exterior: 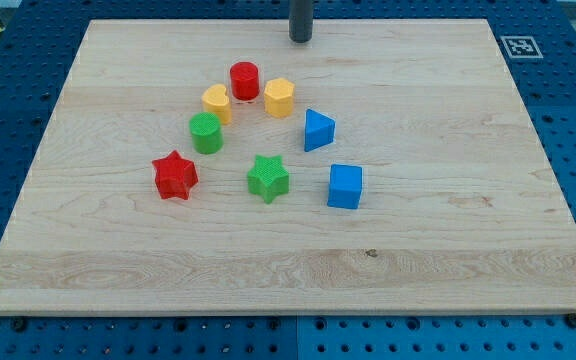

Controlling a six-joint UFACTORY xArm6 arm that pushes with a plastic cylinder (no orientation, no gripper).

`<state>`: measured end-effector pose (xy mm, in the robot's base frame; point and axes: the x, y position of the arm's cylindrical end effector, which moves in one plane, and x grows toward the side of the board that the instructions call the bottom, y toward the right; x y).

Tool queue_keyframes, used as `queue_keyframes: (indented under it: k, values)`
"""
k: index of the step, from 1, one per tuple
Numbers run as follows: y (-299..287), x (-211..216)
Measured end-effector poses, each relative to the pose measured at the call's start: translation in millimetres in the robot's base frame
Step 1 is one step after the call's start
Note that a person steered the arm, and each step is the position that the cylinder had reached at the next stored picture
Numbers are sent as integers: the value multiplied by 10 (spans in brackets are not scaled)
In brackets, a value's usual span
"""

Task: Slide the red circle towards the top right

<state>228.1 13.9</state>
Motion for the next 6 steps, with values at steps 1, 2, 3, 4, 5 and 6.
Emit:
queue_keyframes:
  k: [1,2,3,4,5,6]
  values:
    - [0,-4]
    - [24,151]
    - [17,552]
    - [6,825]
    - [6,1047]
    - [6,1048]
